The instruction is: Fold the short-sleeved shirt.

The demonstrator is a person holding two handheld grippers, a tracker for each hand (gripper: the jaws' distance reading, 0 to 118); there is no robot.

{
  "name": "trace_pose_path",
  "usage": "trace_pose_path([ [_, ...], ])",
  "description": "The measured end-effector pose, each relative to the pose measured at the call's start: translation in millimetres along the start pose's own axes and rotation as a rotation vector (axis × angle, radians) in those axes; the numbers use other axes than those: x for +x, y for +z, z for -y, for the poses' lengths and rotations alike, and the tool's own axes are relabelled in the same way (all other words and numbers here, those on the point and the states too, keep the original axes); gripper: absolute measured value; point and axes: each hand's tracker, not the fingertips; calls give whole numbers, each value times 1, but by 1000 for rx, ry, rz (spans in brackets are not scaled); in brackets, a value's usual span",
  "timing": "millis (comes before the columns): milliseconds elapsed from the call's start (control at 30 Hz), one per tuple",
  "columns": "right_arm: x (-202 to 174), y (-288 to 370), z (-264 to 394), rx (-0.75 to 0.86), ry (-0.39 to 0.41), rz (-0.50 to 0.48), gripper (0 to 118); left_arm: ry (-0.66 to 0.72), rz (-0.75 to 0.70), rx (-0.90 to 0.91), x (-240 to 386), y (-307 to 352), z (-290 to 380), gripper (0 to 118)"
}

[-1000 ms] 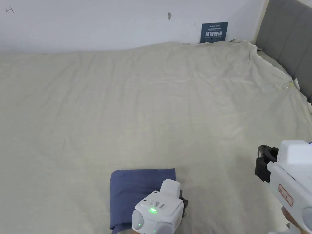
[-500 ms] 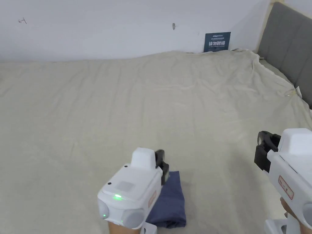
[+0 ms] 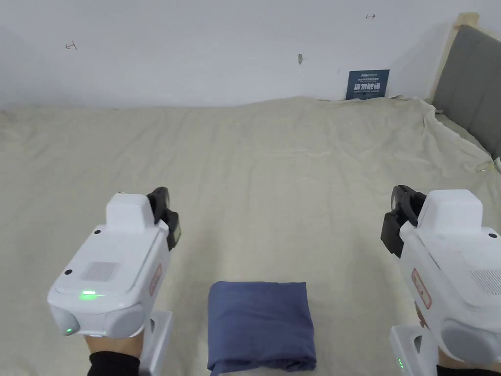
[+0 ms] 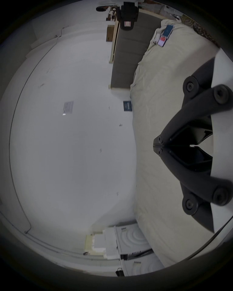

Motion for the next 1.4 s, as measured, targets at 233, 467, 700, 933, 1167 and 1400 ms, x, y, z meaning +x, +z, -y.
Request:
trace_pose_path([
  [233, -22, 2, -1, 22, -5, -23, 0, 26, -99, 21, -38, 14, 0, 0],
  [467, -33, -4, 4, 16, -17, -45, 0, 60, -114, -1, -47, 16, 7, 0],
  [700, -61, -35, 45, -64, -56, -93, 0, 60, -104, -24, -50, 19, 14, 0],
  [933, -99, -69, 117, -235, -50, -161, 0, 65, -91, -68, -54, 16, 30, 0],
  [1167, -126, -88, 176, -377, -12, -200, 0, 73, -74, -143, -53, 7, 55, 0],
  [1400, -133, -86, 216, -515, 2, -156, 0, 125, 42, -292, -46, -2, 80, 0],
])
